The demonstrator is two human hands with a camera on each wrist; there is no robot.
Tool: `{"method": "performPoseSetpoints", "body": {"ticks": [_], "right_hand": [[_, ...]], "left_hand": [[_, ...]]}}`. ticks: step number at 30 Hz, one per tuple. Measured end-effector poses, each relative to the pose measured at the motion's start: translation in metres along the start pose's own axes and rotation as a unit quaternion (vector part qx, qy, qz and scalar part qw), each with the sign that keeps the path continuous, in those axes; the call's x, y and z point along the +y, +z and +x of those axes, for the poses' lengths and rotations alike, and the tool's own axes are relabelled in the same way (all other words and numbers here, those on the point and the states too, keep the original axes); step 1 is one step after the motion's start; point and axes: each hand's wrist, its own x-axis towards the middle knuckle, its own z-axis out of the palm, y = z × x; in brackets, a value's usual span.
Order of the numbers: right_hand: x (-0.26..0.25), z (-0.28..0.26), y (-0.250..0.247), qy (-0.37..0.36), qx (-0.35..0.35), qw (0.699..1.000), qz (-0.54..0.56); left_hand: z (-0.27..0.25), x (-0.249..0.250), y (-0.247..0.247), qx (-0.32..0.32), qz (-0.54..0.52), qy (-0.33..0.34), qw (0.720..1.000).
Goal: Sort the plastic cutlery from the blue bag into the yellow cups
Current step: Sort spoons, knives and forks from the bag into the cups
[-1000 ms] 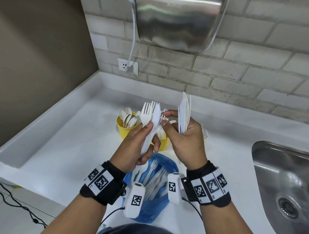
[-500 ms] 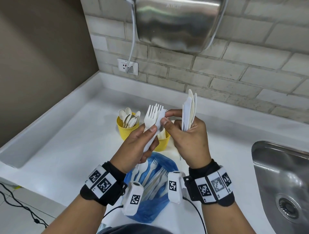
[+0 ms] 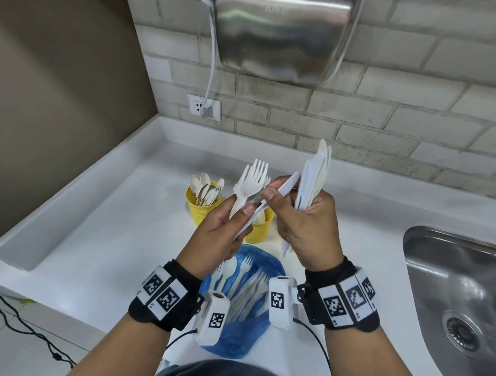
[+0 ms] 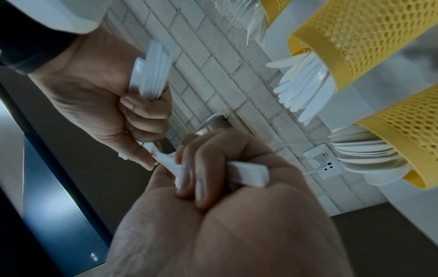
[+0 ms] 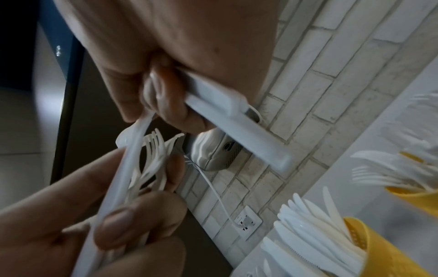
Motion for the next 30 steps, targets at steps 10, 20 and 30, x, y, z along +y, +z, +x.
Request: {"method": "performPoseSetpoints", "body": {"ticks": [10,20,30], "right_hand": [[0.003,0.010,-0.012,0.098,0.175,0.955,0.218],[0.019,0.017,-0.026,0.208,0.227,0.867,0.393],[0.021,0.018,-0.031,0.213,0.230,0.846,0.431]], "left_hand": [[0.003,-0.005,-0.010,0.012,-0.076,0.014,0.997],[0.003,-0.007,-0.013,-0.001,-0.102,0.083,0.991],[0.006,-0.011,-0.012,0.032,-0.056,0.038,0.997]]}}
